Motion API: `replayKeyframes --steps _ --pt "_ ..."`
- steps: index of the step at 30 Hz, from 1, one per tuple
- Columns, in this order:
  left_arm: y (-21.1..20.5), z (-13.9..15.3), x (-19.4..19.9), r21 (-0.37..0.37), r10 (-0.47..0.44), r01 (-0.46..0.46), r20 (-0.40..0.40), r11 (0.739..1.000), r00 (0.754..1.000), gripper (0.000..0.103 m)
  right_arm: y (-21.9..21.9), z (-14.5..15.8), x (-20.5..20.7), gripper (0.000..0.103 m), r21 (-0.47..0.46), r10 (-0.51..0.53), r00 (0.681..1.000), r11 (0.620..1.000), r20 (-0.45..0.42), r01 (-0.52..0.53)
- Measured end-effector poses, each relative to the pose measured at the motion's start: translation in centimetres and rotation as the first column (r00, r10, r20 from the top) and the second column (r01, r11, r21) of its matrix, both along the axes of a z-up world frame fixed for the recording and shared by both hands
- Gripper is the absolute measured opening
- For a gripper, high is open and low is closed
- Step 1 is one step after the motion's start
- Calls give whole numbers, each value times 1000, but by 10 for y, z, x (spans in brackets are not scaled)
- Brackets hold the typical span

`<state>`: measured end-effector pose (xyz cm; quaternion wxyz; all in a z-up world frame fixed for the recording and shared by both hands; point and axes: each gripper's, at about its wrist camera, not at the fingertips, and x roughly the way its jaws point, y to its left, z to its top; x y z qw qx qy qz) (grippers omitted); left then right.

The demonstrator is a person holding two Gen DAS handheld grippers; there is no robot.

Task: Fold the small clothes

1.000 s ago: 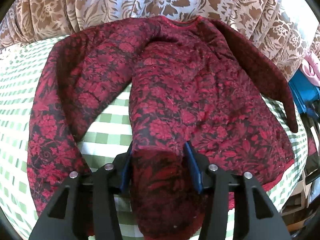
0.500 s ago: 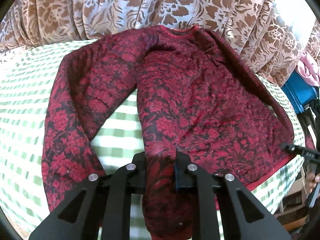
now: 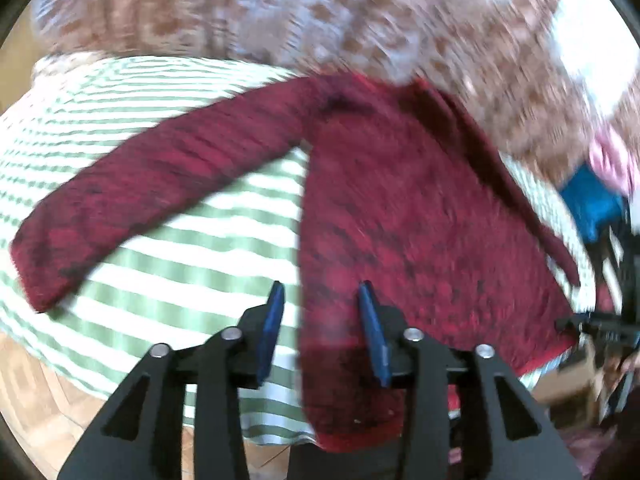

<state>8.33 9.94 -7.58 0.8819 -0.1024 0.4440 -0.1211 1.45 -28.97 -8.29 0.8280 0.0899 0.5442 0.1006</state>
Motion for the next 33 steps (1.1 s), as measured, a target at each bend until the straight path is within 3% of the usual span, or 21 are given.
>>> replayKeyframes --steps 2,3,6,8,10,12,13,16,17,18,20,23,29,33 --pt "37 7 8 -22 143 -143 7 990 990 46 -4 12 4 64 -22 -26 998 999 52 27" --pt "51 8 10 -36 201 -201 1 979 980 48 -8 23 7 65 -26 -46 995 998 92 49" --pt "116 0 13 -24 448 -451 -65 892 892 52 -7 40 14 66 -22 -64 985 997 159 68" --pt "144 -6 9 25 554 -554 -74 832 829 76 4 43 21 66 -4 -56 980 998 191 57" --pt "164 -15 9 14 588 -590 -102 807 802 79 18 42 34 66 44 -35 979 999 202 26" --pt "165 -23 15 15 573 -575 -107 818 812 72 41 37 44 66 45 -3 979 999 206 -7" --pt "161 -29 22 35 549 -549 -108 835 829 54 53 34 54 66 52 15 980 998 201 -26" --pt "157 -39 43 58 499 -496 -114 866 859 16 89 25 78 66 70 62 980 995 188 -76" --pt "153 -37 49 94 492 -484 -91 870 866 13 101 23 84 66 76 81 980 992 184 -97" --pt "150 -30 59 154 487 -475 -49 866 872 13 114 20 87 66 81 101 978 990 182 -118" --pt "163 -20 82 191 500 -490 -6 851 866 11 140 14 98 66 78 140 975 985 171 -155" --pt "195 3 126 241 547 -549 80 800 833 11 162 3 102 66 62 197 969 976 149 -208" --pt "223 36 211 357 556 -592 210 722 804 11 184 -20 106 66 19 252 962 967 104 -255" --pt "235 31 263 403 604 -616 174 677 778 18 180 -22 111 66 35 244 965 968 96 -248"
